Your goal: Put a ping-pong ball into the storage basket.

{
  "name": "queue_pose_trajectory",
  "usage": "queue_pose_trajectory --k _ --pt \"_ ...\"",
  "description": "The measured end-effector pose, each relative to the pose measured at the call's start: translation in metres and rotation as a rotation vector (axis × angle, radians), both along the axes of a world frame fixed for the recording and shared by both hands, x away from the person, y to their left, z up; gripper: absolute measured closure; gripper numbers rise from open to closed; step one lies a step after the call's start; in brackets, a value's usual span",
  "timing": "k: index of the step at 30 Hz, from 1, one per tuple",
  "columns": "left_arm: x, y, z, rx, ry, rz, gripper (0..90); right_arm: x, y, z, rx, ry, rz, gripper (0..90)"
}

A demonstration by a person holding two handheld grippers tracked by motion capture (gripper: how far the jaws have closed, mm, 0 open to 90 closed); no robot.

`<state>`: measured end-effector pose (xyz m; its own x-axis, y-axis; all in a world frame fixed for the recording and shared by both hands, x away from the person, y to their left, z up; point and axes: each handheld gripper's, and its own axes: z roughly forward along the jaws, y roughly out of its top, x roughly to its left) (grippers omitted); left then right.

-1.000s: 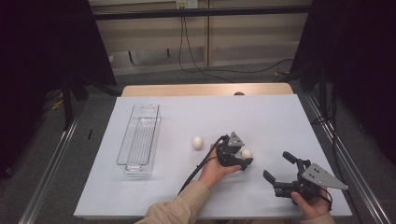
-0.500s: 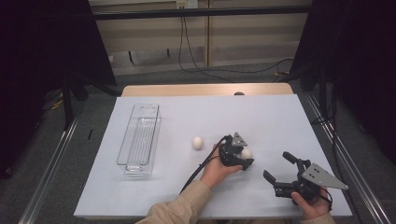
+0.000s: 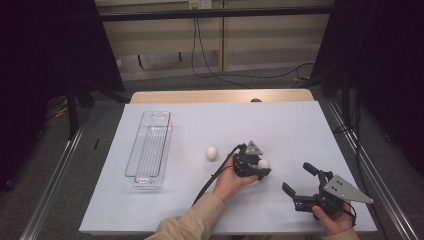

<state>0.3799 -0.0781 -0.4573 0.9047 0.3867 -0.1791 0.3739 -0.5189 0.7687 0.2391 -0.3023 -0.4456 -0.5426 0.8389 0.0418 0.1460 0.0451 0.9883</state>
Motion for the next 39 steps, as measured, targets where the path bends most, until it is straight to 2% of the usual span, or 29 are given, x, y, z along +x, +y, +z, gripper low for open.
queue_pose_trajectory --k 23,30,32,39 --pt "-0.001 0.024 0.015 -0.033 0.012 0.007 51.0 0.0 0.001 0.0 -0.003 -0.003 0.003 3.1" --pt "-0.002 0.029 0.019 -0.027 0.013 0.004 51.0 0.0 0.002 0.0 -0.006 -0.006 0.006 3.2" --pt "-0.001 0.031 0.021 -0.012 0.005 0.0 51.0 0.0 0.002 0.0 -0.005 -0.004 0.005 3.2" --pt "-0.001 0.036 0.025 -0.019 0.009 0.013 51.0 0.0 0.003 0.0 -0.009 -0.003 0.014 3.2"
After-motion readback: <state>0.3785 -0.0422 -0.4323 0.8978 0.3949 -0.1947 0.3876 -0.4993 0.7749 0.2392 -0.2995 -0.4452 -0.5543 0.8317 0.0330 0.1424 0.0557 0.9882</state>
